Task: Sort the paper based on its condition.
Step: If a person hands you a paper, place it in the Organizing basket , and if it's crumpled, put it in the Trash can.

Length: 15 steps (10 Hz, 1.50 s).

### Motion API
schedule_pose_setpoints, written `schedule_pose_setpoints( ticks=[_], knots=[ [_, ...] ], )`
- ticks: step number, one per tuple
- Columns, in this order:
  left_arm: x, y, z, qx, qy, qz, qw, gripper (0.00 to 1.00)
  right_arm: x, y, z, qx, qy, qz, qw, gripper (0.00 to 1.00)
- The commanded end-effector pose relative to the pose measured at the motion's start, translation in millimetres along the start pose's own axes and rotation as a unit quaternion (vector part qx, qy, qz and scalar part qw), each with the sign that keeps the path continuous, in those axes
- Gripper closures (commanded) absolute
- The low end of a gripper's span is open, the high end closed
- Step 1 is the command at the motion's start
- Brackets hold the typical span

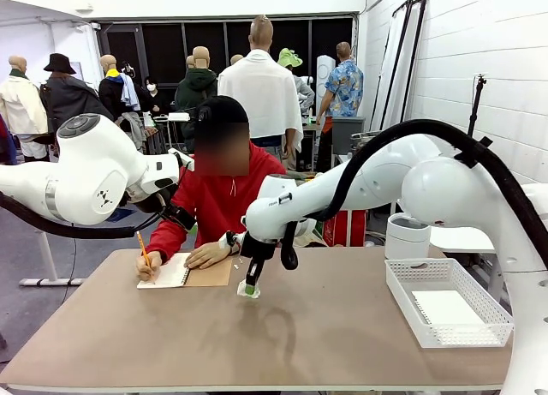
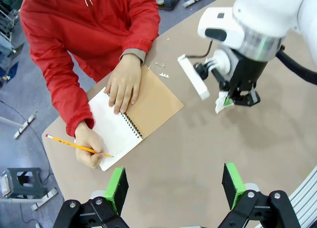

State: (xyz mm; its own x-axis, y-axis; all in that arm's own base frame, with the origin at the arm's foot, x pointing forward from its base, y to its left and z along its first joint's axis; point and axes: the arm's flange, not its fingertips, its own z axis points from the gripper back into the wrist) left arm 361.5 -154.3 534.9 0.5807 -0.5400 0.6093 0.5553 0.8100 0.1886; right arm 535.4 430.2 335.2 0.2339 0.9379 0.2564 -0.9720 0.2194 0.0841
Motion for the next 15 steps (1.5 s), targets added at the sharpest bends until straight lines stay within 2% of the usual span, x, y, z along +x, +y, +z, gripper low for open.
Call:
schedule_pose_setpoints(
  ticks=[1, 4, 7, 8, 9, 10, 15],
  knots=[
    [-0.6, 1.1, 0.0, 0.0, 0.001, 0.001, 1.0, 0.0, -40.3, 9.1, 48.7, -0.013, 0.012, -0.078, 0.997, 0.96],
    [-0.6, 1.1, 0.0, 0.0, 0.001, 0.001, 1.0, 0.0, -114.0, 9.9, 109.1, -0.063, 0.05, -0.2, 0.977, 0.96],
    [-0.6, 1.1, 0.0, 0.0, 0.001, 0.001, 1.0, 0.0, -172.7, -2.6, 148.9, -0.124, 0.072, -0.302, 0.942, 0.96],
    [-0.6, 1.1, 0.0, 0.0, 0.001, 0.001, 1.0, 0.0, -175.3, 0.1, 155.2, -0.136, 0.068, -0.313, 0.938, 0.96],
    [-0.6, 1.1, 0.0, 0.0, 0.001, 0.001, 1.0, 0.0, -170.8, 8.1, 157.1, -0.135, 0.048, -0.294, 0.945, 0.96],
    [-0.6, 1.1, 0.0, 0.0, 0.001, 0.001, 1.0, 0.0, -182.1, -10.2, 160.4, -0.12, 0.058, -0.293, 0.947, 0.96],
    [-0.6, 1.1, 0.0, 0.0, 0.001, 0.001, 1.0, 0.0, -181.9, -6.4, 160.4, -0.121, 0.058, -0.297, 0.945, 0.96]
  ],
)
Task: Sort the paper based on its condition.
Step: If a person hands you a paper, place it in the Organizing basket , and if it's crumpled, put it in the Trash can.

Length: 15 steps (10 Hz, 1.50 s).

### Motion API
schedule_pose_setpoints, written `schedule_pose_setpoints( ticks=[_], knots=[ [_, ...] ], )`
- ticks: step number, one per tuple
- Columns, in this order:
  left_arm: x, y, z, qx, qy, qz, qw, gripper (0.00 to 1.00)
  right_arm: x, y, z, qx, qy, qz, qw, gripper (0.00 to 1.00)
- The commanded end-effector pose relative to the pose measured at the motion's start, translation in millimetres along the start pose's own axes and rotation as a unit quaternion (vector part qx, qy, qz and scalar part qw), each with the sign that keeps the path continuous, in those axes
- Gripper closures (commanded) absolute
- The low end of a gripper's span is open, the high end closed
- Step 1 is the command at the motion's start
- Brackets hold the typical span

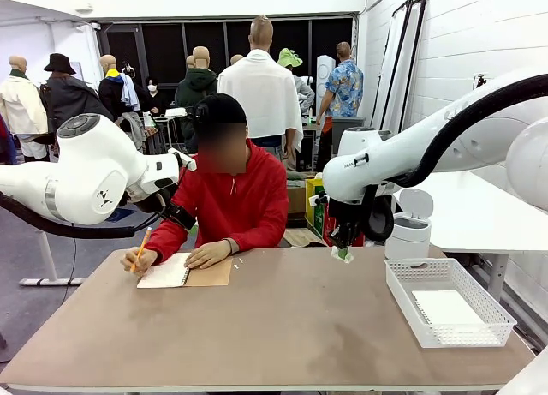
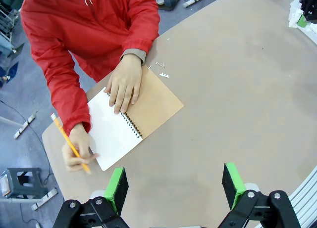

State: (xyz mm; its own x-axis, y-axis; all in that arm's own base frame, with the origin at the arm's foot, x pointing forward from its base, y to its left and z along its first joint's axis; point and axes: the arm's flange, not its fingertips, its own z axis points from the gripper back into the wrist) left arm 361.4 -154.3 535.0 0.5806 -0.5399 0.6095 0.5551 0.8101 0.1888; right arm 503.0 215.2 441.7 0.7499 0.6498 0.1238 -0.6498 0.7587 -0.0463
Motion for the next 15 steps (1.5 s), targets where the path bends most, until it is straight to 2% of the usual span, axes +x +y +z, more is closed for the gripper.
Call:
schedule_pose_setpoints(
  ticks=[1, 2, 4, 7, 8, 10, 12, 13, 14, 15],
  knots=[
    [-0.7, 1.0, -0.1, 0.0, 0.002, 0.001, 1.0, 0.0, 5.7, -17.4, 0.0, -0.057, 0.004, -0.065, 0.996, 0.96],
    [-0.7, 1.0, -0.1, 0.0, 0.002, 0.001, 1.0, 0.0, 8.0, -37.3, 1.4, -0.108, 0.009, -0.135, 0.985, 0.96],
    [-0.7, 1.0, -0.1, 0.0, 0.002, 0.001, 1.0, 0.0, 7.8, -71.8, 7.0, -0.145, 0.014, -0.234, 0.961, 0.96],
    [-0.7, 1.0, -0.1, 0.0, 0.002, 0.001, 1.0, 0.0, 15.9, -111.1, 13.0, -0.206, -0.012, -0.332, 0.92, 0.96],
    [-0.7, 1.0, -0.1, 0.0, 0.002, 0.001, 1.0, 0.0, 20.1, -126.9, 13.4, -0.238, -0.028, -0.367, 0.899, 0.96],
    [-0.7, 1.0, -0.1, 0.0, 0.002, 0.001, 1.0, 0.0, 25.3, -146.6, 15.2, -0.243, -0.058, -0.413, 0.876, 0.96],
    [-0.7, 1.0, -0.1, 0.0, 0.002, 0.001, 1.0, 0.0, 23.7, -164.4, 12.5, -0.259, -0.073, -0.462, 0.845, 0.96],
    [-0.7, 1.0, -0.1, 0.0, 0.002, 0.001, 1.0, 0.0, 24.0, -170.2, 9.9, -0.257, -0.081, -0.474, 0.838, 0.96],
    [-0.7, 1.0, -0.1, 0.0, 0.002, 0.001, 1.0, 0.0, 22.8, -168.2, 9.9, -0.244, -0.084, -0.474, 0.842, 0.96],
    [-0.7, 1.0, -0.1, 0.0, 0.002, 0.001, 1.0, 0.0, 16.4, -170.6, 17.1, -0.238, -0.071, -0.456, 0.854, 0.96]
  ],
)
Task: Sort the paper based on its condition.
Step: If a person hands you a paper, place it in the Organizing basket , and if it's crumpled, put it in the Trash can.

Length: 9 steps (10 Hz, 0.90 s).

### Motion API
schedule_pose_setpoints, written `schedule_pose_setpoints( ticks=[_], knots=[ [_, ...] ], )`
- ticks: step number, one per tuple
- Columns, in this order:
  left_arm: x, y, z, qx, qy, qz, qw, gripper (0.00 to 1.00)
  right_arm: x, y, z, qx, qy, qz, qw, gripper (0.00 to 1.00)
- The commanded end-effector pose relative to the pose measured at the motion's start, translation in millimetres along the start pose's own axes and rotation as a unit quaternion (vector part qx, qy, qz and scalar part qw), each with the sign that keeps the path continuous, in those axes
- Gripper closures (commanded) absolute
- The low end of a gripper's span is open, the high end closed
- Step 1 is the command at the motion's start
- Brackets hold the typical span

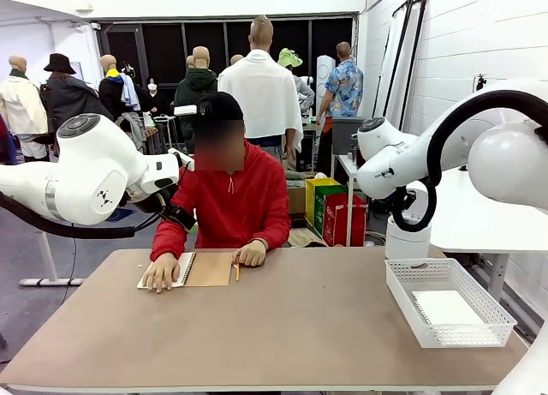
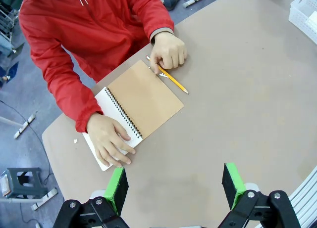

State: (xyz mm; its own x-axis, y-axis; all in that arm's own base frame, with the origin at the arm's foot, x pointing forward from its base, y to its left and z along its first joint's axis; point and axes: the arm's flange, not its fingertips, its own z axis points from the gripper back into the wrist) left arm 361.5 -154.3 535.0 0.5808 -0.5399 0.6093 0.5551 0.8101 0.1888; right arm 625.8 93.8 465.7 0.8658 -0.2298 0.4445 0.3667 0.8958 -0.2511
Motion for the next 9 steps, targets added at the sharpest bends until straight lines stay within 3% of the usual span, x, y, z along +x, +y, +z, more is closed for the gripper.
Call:
schedule_pose_setpoints(
  ticks=[1, 5, 9],
  knots=[
    [-0.7, 1.0, 0.0, 0.0, 0.001, 0.001, 1.0, 0.0, -0.7, 0.2, 3.8, 0.0, -0.001, 0.011, 1.0, 0.96],
    [-0.7, 1.0, 0.0, 0.0, 0.001, 0.001, 1.0, 0.0, -0.6, 1.9, 3.2, 0.001, -0.002, 0.004, 1.0, 0.96],
    [-0.7, 1.0, 0.0, 0.0, 0.001, 0.001, 1.0, 0.0, 22.0, 4.4, -14.9, -0.051, -0.031, -0.085, 0.995, 0.96]
  ],
)
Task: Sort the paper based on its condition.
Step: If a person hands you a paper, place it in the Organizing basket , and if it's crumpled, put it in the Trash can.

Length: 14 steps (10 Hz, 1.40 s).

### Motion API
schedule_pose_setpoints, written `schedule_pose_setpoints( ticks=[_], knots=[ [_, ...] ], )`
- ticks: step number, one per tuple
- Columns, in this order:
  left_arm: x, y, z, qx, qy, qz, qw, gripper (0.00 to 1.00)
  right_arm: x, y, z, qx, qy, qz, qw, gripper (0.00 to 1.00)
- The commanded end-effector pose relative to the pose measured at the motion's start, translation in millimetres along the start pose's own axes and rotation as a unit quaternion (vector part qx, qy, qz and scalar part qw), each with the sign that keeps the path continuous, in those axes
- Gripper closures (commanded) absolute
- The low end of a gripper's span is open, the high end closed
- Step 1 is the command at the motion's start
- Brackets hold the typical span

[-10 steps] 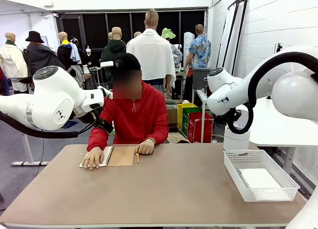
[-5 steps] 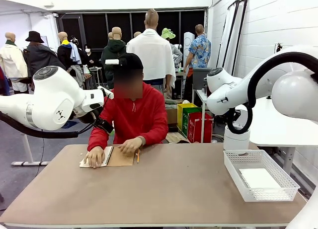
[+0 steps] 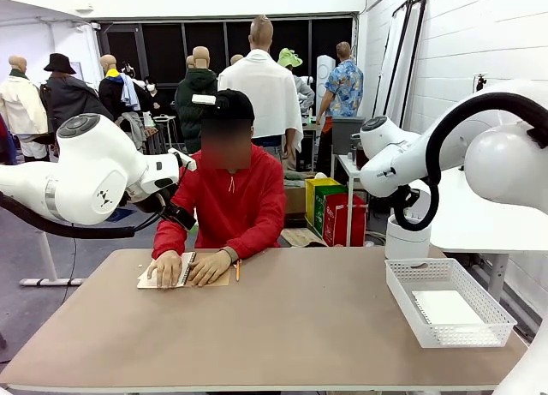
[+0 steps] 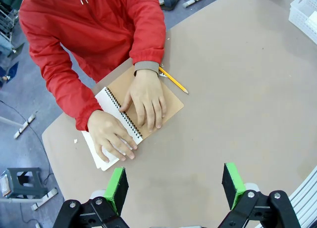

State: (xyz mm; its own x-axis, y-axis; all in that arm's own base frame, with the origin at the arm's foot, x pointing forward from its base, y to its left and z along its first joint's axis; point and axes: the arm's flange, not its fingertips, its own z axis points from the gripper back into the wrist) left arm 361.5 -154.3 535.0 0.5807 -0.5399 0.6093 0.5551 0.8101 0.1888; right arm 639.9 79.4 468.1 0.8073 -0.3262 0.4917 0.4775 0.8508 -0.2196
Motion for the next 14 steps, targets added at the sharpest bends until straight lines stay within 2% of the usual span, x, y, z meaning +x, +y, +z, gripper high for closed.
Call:
schedule_pose_setpoints(
  ticks=[1, 6, 14],
  knots=[
    [-0.7, 1.0, -0.1, 0.0, 0.001, 0.001, 1.0, 0.0, 6.1, 15.3, -14.7, -0.037, -0.026, -0.033, 0.998, 0.96],
    [-0.7, 1.0, -0.1, 0.0, 0.001, 0.001, 1.0, 0.0, 25.0, 18.9, -40.8, -0.056, -0.049, -0.06, 0.995, 0.96],
    [-0.7, 1.0, -0.1, 0.0, 0.001, 0.001, 1.0, 0.0, 38.0, 16.9, -77.0, -0.077, -0.04, -0.075, 0.993, 0.96]
  ],
)
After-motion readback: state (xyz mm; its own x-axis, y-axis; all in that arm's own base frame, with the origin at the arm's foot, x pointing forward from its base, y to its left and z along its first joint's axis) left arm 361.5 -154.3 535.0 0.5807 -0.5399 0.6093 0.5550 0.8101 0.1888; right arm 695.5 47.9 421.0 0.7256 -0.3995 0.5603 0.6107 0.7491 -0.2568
